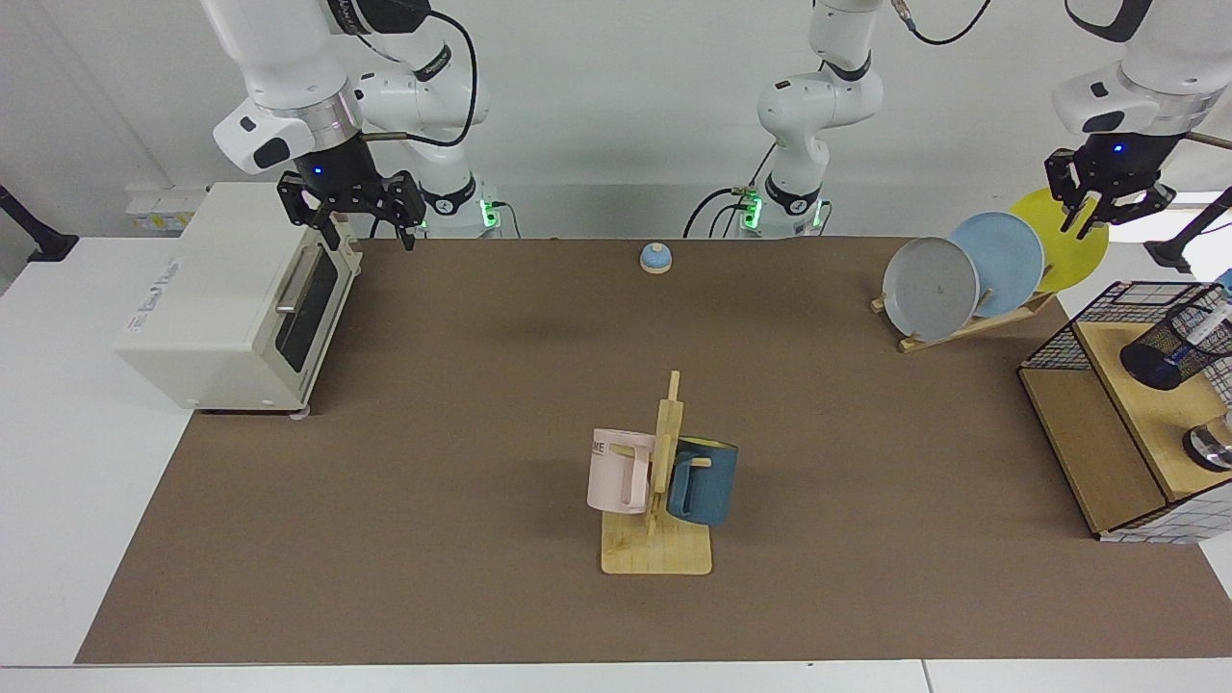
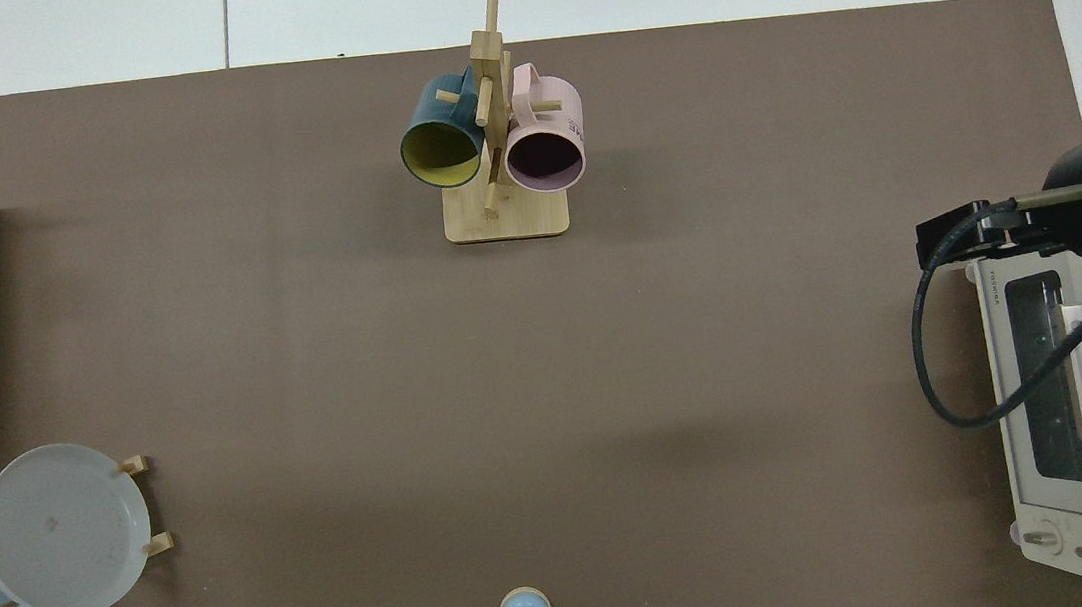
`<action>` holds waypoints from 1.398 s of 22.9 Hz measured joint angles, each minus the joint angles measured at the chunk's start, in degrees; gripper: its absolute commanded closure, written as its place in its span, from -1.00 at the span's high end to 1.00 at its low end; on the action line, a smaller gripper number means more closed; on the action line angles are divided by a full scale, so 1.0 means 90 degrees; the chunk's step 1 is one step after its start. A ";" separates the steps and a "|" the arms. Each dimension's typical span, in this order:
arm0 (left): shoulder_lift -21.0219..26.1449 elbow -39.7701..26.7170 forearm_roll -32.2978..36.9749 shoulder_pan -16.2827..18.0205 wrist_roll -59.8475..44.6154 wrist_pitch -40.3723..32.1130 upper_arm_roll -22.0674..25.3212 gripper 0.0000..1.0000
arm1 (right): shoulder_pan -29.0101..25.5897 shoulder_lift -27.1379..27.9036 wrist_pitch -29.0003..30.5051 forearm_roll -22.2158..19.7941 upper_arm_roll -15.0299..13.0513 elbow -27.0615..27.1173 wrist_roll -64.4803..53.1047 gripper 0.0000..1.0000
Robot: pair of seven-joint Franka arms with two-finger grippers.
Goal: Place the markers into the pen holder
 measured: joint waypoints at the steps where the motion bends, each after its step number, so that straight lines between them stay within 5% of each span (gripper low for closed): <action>1: -0.0003 0.0008 -0.0101 -0.0010 -0.0269 -0.0064 0.0000 -0.22 | 0.0000 0.0000 0.0000 0.0000 0.0000 0.0000 0.0000 1.00; 5: -0.0036 0.0022 -0.0503 -0.0043 -0.1178 -0.0250 -0.0025 0.38 | 0.0000 0.0000 0.0000 0.0000 0.0000 0.0000 0.0000 1.00; 7: -0.0062 0.0022 -0.0707 -0.0069 -0.1534 -0.0312 -0.0043 0.99 | 0.0000 0.0000 0.0000 0.0000 0.0000 0.0000 0.0000 1.00; 25: -0.0234 0.0023 -0.1138 -0.1044 -0.3873 -0.0410 0.0173 1.00 | 0.0000 0.0000 0.0000 0.0000 0.0000 0.0000 0.0000 1.00; 32: -0.0224 0.0037 -0.1153 -0.1143 -0.4415 -0.0740 0.0138 0.99 | 0.0000 0.0000 0.0000 0.0000 0.0000 0.0000 0.0000 1.00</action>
